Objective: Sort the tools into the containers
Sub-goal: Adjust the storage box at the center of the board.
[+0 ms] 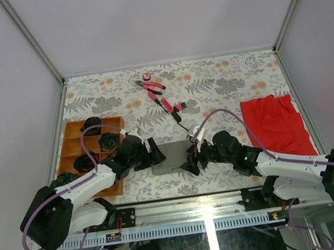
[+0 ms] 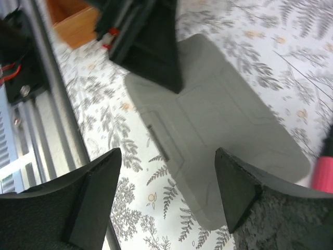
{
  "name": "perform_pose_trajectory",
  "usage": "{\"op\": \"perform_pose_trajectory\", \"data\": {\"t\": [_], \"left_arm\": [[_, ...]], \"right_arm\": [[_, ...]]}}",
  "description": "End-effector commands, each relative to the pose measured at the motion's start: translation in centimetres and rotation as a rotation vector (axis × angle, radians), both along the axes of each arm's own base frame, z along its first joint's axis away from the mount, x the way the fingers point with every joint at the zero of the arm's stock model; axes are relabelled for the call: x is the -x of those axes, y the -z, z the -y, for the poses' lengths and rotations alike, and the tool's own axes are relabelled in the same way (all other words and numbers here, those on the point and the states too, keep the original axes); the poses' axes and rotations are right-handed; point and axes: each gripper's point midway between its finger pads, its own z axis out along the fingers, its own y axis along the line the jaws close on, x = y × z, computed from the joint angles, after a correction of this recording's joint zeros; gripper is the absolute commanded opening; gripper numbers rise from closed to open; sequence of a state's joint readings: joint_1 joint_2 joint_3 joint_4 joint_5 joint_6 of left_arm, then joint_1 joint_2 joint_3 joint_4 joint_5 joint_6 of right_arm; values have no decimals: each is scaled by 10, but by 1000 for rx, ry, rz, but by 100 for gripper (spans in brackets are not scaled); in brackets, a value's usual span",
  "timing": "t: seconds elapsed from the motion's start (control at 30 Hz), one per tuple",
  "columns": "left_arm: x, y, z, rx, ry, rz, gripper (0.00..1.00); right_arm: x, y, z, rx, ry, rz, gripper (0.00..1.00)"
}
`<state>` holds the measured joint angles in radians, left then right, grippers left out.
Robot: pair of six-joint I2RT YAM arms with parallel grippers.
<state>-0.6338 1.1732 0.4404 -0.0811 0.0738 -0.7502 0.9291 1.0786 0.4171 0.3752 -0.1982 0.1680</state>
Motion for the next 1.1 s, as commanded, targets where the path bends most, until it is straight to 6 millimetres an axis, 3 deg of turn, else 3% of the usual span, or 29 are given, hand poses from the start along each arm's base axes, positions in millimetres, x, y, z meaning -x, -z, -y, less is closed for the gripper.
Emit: {"op": "perform_pose_trajectory", "data": {"t": [0.0, 0.1, 0.27, 0.7, 1.07], "left_arm": [[-2, 3, -2, 6, -6, 19, 82], [1, 9, -4, -3, -11, 6, 80], [2, 14, -6, -13, -17, -7, 77], [9, 25, -12, -33, -28, -34, 56], [11, 28, -11, -33, -8, -39, 45]], "right_arm": [[30, -25, -19, -82, -300, 222, 80], [37, -9, -16, -14, -399, 287, 78], [45, 0, -16, -8, -485, 369, 69], [33, 17, -19, 49, -444, 392, 56], [48, 30, -26, 57, -494, 381, 53]]}}
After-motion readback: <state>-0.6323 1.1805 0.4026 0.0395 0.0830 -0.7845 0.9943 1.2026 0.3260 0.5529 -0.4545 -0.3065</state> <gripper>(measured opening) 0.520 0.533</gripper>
